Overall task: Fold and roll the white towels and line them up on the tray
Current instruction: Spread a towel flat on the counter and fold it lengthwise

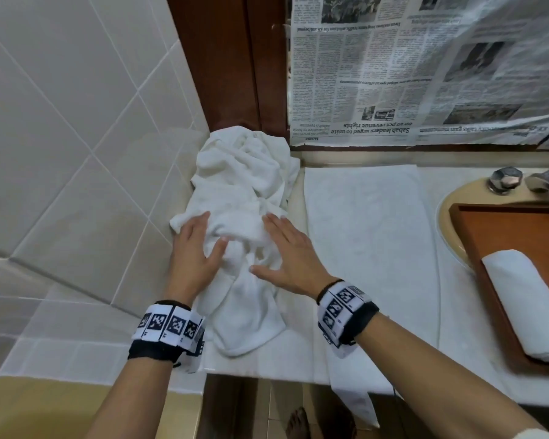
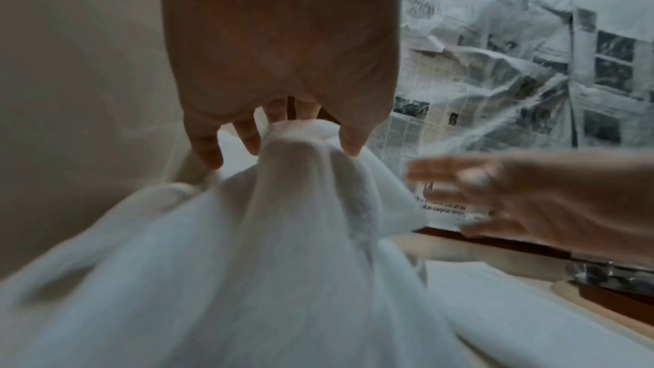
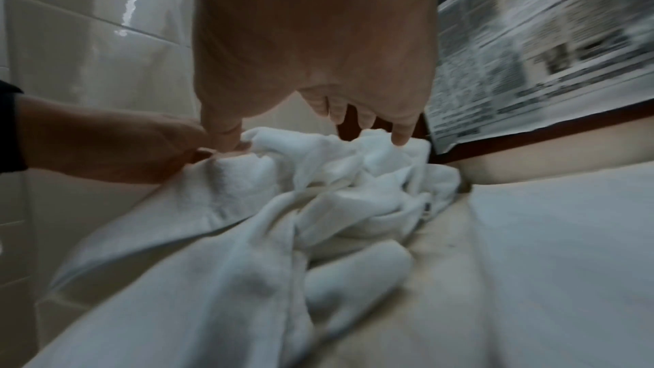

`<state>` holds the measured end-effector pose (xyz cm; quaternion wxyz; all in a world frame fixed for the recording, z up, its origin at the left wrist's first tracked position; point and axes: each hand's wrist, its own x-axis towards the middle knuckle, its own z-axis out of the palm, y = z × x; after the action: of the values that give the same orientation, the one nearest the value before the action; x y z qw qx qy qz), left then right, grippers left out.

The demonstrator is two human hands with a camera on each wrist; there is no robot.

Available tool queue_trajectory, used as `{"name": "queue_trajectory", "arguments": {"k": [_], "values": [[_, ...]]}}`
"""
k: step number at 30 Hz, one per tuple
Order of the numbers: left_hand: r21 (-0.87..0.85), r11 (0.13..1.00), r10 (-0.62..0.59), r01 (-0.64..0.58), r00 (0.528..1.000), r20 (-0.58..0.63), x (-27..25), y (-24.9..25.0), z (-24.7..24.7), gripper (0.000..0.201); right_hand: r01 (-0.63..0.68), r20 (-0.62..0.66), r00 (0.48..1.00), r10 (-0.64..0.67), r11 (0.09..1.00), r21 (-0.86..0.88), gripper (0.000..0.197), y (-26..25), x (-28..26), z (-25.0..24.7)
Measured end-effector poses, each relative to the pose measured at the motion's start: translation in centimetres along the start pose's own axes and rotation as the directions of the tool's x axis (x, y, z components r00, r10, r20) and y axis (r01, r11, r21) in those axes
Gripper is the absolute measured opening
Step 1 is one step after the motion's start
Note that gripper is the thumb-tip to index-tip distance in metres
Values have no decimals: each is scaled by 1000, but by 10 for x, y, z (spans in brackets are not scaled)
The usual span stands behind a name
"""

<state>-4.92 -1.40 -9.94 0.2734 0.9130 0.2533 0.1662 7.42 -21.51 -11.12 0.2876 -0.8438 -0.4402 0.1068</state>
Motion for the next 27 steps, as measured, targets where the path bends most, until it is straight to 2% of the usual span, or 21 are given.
{"name": "queue_trajectory", "arguments": {"k": [3, 5, 7, 9, 11, 13, 15, 18, 22, 27], "values": [[18, 998, 68, -66, 990, -120, -12, 27, -4, 68, -104, -1, 995, 104, 995, 12, 93, 34, -44, -11], [-16, 986, 158, -167, 957, -243, -29, 54, 1, 58, -196, 35, 980, 195, 981, 13, 88, 58, -76, -15], [-40, 966, 236, -257, 931, -279, -53, 84, 19, 47, -271, 74, 960, 271, 963, -17, 81, 81, -107, -12], [-70, 959, 263, -276, 952, -154, -81, 102, 52, 43, -299, 108, 946, 307, 951, -78, 75, 97, -134, -4], [-58, 971, 233, -231, 972, 39, -106, 109, 94, 48, -295, 139, 939, 314, 945, -140, 72, 107, -154, 5], [0, 984, 174, -177, 965, 196, -123, 109, 134, 56, -267, 163, 940, 300, 943, -197, 78, 113, -163, 10], [35, 994, 90, -105, 954, 286, -132, 106, 159, 62, -243, 155, 948, 280, 945, -217, 85, 112, -166, 15], [84, 995, 28, -55, 955, 297, -135, 114, 182, 62, -232, 135, 956, 262, 952, -202, 82, 113, -165, 18], [210, 977, -20, -39, 962, 271, -132, 125, 194, 52, -231, 135, 956, 259, 953, -195, 81, 116, -165, 23], [163, 985, -96, 51, 955, 280, -122, 126, 192, 32, -232, 152, 952, 267, 949, -214, 82, 119, -166, 24]]}}
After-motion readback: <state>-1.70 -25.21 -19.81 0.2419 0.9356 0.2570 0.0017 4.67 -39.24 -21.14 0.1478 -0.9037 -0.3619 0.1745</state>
